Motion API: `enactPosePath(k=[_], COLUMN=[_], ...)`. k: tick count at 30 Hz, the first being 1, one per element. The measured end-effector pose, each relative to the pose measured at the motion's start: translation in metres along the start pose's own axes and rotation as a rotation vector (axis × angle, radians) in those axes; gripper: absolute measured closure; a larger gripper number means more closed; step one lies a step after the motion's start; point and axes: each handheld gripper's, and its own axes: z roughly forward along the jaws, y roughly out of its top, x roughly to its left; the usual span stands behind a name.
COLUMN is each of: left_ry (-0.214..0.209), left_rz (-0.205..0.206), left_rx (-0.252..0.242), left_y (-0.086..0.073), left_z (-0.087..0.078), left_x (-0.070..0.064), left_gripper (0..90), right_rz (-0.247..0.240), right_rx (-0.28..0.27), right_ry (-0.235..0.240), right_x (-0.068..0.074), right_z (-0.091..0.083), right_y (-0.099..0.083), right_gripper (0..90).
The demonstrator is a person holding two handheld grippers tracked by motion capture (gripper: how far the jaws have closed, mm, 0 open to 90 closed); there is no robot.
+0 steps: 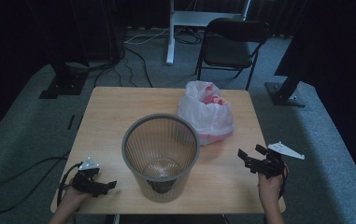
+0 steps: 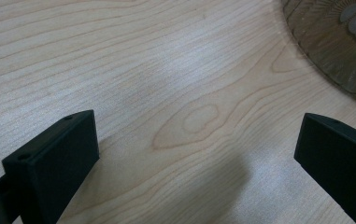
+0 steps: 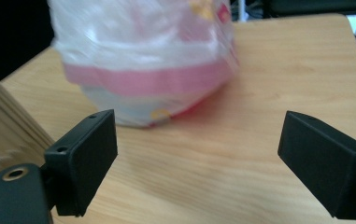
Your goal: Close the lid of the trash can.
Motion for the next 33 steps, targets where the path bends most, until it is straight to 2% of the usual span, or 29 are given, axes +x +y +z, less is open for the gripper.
enactPosePath(k=[6, 7, 11, 13, 26, 28, 33], left_ry=[0.0, 0.0, 0.0, 0.0, 0.0, 0.0, 0.0], left_rz=[0.0, -0.001, -0.002, -0.001, 0.001, -0.002, -0.002], left_rx=[0.002, 0.001, 0.0, 0.001, 0.001, 0.002, 0.003], left_y=[0.0, 0.0, 0.0, 0.0, 0.0, 0.0, 0.0], left_z=[0.0, 0.0, 0.0, 0.0, -0.001, -0.001, -0.001], left_x=[0.0, 0.0, 0.0, 0.0, 0.0, -0.001, 0.0], left_gripper=[0.0, 0.0, 0.0, 0.0, 0.0, 0.0, 0.0], right_rz=[0.012, 0.014, 0.017, 0.015, 0.004, -0.001, 0.003], right_rx=[0.025, 0.023, 0.01, 0.025, 0.032, 0.04, 0.048], right_ry=[-0.012, -0.028, -0.038, -0.058, -0.117, -0.138, -0.132], right_x=[-0.012, -0.015, -0.021, -0.026, -0.043, -0.044, -0.051], right_z=[0.001, 0.0, -0.002, -0.004, -0.014, -0.015, -0.019], right_y=[-0.014, -0.019, -0.027, -0.033, -0.063, -0.068, -0.08], right_gripper=[11.3, 11.3, 11.3, 11.2, 11.2, 11.2, 11.2])
